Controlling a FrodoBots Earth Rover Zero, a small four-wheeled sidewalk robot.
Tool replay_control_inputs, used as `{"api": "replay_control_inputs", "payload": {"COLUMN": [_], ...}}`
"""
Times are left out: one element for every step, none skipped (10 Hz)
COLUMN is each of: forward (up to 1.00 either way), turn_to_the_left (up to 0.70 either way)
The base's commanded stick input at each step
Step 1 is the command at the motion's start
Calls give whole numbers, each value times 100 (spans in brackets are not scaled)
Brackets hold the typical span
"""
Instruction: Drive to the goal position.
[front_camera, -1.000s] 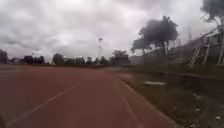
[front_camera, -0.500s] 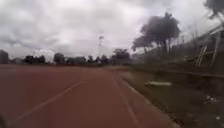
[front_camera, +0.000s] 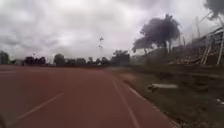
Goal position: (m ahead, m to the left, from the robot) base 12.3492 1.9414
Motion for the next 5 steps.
{"api": "replay_control_inputs", "payload": {"forward": [70, 70, 70, 70, 70], "turn_to_the_left": [0, 0, 0, 0, 0]}}
